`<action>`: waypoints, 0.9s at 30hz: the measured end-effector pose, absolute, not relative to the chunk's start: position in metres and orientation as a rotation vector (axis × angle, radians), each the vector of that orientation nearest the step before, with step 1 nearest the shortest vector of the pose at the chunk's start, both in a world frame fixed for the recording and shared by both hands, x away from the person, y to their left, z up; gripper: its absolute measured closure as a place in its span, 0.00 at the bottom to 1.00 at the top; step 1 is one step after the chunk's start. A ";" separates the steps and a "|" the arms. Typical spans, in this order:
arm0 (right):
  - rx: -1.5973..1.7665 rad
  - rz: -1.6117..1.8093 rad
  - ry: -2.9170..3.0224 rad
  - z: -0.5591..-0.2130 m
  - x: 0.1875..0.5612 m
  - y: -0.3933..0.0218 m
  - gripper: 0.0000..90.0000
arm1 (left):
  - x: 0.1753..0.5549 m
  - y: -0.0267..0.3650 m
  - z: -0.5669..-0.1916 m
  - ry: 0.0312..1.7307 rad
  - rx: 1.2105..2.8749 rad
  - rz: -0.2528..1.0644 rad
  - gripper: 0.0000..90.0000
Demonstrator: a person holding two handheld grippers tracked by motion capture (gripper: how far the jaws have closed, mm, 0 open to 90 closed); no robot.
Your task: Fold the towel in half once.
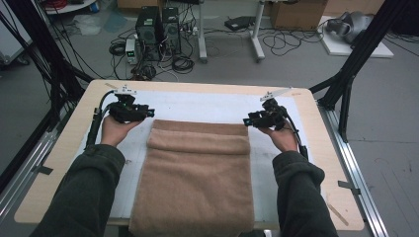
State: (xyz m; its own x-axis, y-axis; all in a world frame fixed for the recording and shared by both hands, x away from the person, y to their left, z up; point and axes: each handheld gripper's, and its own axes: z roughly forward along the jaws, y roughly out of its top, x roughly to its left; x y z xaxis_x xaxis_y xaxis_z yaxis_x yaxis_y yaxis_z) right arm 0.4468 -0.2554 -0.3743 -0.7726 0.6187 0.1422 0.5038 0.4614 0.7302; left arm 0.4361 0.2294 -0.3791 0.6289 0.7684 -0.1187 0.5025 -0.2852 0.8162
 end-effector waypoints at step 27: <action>0.935 1.121 2.653 -0.425 0.407 -0.243 0.94 | 0.407 0.215 -0.428 0.951 2.103 0.306 0.96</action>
State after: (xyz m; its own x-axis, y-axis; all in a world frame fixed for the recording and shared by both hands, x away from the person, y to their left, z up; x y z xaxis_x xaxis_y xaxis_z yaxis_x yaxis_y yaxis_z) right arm 0.4070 -0.2430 -0.4246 -0.8034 0.5814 0.1286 0.4974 0.5364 0.6818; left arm 0.4066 0.2146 -0.4282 0.6891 0.7182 -0.0964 0.5272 -0.4056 0.7467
